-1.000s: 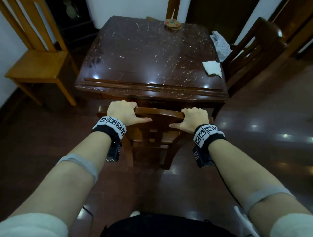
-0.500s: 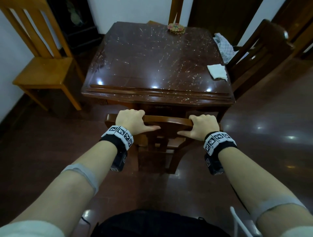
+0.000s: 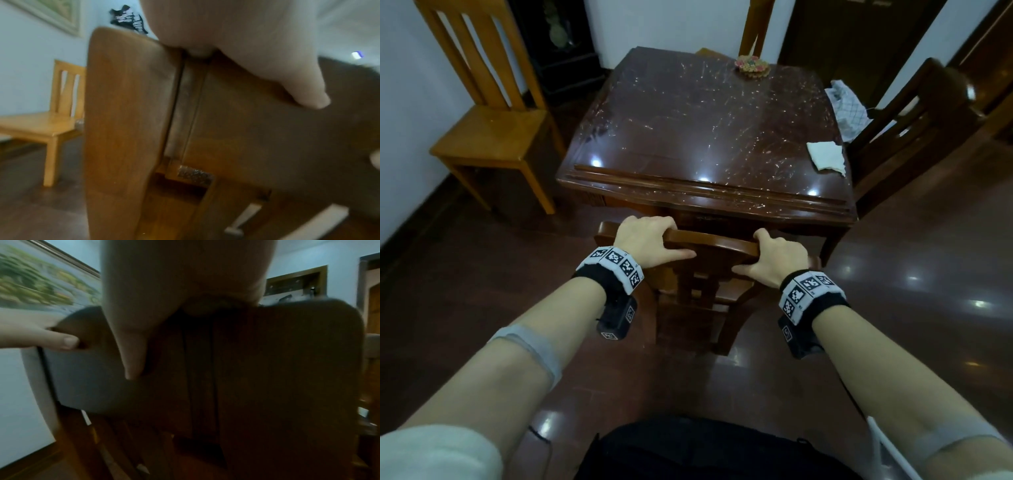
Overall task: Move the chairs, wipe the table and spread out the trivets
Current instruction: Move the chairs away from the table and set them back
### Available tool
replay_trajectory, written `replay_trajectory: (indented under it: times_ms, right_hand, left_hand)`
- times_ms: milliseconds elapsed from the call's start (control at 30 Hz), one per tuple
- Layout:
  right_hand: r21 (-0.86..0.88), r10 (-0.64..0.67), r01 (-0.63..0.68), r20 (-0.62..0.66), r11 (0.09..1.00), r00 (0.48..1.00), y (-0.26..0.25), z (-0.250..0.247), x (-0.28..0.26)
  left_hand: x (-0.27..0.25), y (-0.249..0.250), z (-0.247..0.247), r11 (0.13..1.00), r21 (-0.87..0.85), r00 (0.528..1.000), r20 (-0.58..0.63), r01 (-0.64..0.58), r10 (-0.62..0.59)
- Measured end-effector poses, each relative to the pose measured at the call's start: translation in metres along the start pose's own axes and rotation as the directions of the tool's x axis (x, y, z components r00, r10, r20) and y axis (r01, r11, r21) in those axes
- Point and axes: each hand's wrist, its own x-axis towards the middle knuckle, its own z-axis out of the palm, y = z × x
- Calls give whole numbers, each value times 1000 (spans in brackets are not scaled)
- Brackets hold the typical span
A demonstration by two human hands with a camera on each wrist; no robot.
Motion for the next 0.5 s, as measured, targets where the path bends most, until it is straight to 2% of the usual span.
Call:
replay_trajectory:
  times_ms: [33,100,167,267,367,500]
  right_hand:
    - [19,-4,3,26,1000,1000,-3,-4,1]
    - [48,-61,59,31,997,998,-12,-15,1]
    - [45,-163,165,-28,985,986,-36,-29,3]
    - [57,-278,289,-150,956,949,-88,-49,9]
    - [79,-361,391,-249,917,899,-150,-65,16]
    - [112,-458,517,-333,849,824,-247,-76,28]
  left_hand:
    - [-1,-4,-3,992,-123,1000,1,-9,9]
    - [-5,-14,-10,900,-435,1000,-23,6,-18]
    - [-10,-30,-20,821,-571,990,-124,-13,-71]
    - [-21,-63,-32,797,-601,957,-265,-67,-120]
    - [-36,-113,-41,794,-605,934,-316,-65,-164]
    - [-65,-194,-49,818,-576,912,-339,-6,-232]
